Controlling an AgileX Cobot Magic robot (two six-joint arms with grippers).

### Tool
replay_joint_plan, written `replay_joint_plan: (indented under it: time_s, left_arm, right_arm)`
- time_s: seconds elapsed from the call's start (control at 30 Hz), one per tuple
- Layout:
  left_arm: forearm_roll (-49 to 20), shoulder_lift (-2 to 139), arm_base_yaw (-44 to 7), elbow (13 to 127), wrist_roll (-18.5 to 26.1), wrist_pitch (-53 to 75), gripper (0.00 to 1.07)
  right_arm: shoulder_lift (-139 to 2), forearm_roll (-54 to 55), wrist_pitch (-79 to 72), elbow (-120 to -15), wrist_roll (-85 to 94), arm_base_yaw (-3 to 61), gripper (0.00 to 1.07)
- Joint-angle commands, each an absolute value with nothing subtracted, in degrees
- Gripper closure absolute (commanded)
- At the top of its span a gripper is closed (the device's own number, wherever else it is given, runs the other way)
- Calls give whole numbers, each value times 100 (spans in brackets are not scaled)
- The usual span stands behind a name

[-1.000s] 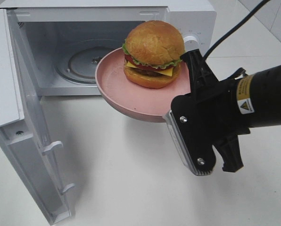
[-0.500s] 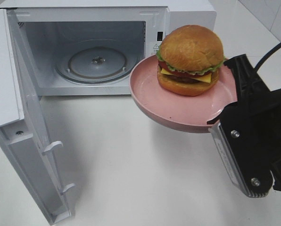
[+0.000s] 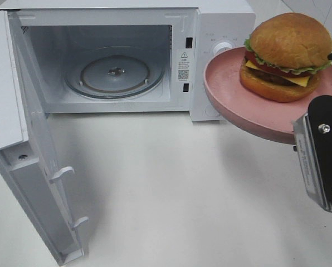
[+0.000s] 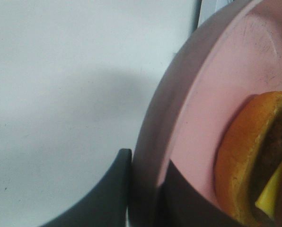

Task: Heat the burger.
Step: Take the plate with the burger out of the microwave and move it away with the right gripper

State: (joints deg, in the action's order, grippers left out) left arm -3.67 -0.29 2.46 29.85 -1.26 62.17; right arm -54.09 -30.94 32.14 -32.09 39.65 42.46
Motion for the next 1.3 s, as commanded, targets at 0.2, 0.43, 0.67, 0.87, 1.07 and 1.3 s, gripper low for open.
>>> replay_joint_plan:
  time_s: [0.2, 0.43, 0.67, 0.87, 1.07, 1.3]
  left_arm:
    - [-367, -80, 246, 2968, -120, 6136, 7]
    - [-367, -80, 246, 2968, -120, 6136, 7]
    - [-367, -80, 246, 2968, -120, 6136, 7]
    - [-367, -80, 246, 2968, -120, 6136, 7]
    - [-367, -80, 246, 2968, -120, 6136, 7]
    - [-367, -80, 246, 2968, -120, 6136, 7]
  right_arm:
    - [-5283, -3862, 3867, -3249, 2618, 4234, 107]
    - [-5283, -4085, 4400, -3249, 1891, 4234, 107]
    - [-5283, -4217, 5025, -3249, 1026, 4234, 107]
    - [-5283, -4337, 5403, -3249, 390, 4234, 107]
    - [-5518, -4566, 5942, -3249, -556, 4234, 107]
    - [-6194, -4830, 6371, -3249, -2114, 4234, 107]
